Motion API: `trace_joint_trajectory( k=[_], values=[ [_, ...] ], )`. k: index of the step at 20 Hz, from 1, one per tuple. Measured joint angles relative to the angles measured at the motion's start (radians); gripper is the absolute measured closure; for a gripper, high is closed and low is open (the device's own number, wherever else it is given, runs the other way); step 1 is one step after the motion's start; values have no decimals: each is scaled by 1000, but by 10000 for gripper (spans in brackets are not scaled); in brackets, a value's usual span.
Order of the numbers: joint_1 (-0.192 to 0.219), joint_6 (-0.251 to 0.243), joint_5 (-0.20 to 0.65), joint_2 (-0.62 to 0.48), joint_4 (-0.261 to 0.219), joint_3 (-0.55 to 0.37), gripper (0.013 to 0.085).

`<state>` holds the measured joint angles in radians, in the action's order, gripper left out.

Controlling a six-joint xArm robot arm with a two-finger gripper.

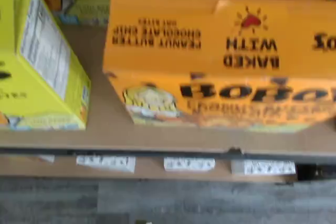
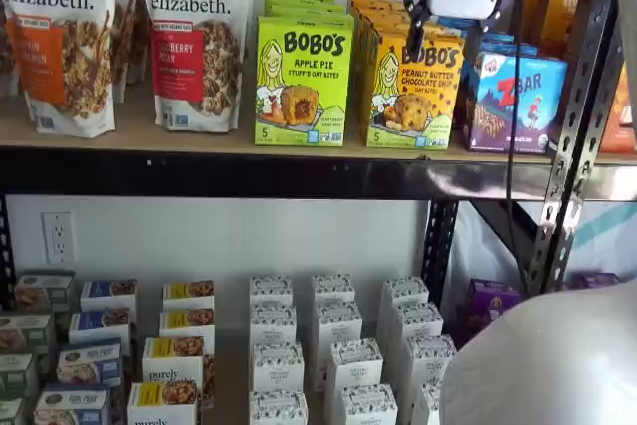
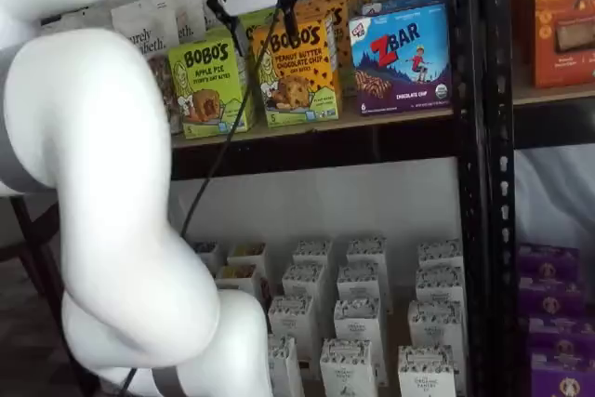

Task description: Pick up the orange box on the top shelf, the fifth box from the left

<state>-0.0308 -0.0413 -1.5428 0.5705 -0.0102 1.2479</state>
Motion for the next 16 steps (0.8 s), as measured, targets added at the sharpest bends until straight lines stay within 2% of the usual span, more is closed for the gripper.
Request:
trace_joint_trajectory(
  k=[2,6,16],
  values=[
    [-3,-4,23,-16,0,9,130],
    [-2,-2,13,-55,1,39,130],
    [27,29,65,-55,44,18,130]
  ],
)
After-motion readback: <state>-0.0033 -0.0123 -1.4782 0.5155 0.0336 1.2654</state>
